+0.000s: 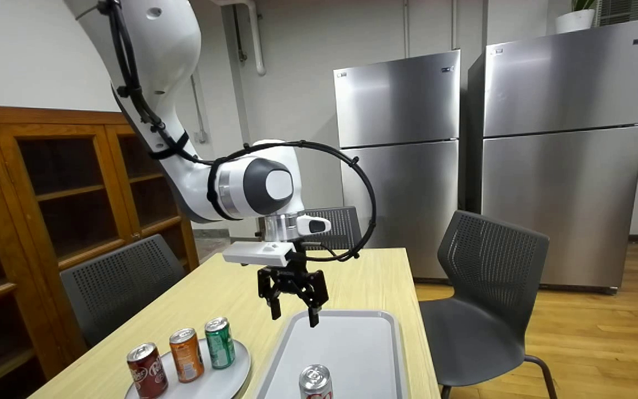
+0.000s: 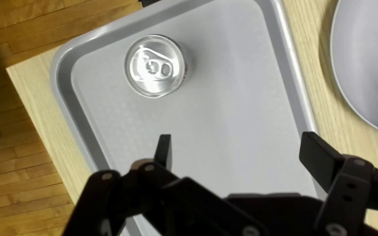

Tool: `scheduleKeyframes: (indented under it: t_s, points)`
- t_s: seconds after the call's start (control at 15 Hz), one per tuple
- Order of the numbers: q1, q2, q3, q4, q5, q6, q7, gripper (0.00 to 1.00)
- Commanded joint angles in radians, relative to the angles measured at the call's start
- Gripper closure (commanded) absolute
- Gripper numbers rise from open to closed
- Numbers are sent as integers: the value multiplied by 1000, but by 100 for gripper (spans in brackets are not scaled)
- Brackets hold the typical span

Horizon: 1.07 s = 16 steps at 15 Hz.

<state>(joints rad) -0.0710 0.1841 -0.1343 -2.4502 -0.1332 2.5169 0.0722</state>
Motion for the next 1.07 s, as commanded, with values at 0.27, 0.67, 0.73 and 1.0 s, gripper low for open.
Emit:
scheduleKeyframes:
  t_s: [0.27, 0.67, 0.73, 1.0]
  points:
    - [77, -4, 77, 9, 98, 18, 154, 0]
    - [125, 19, 107, 32, 155, 37, 281, 0]
    - [129, 24, 110, 37, 165, 39, 297, 0]
    - [160, 51, 107, 57, 158, 56, 395, 0]
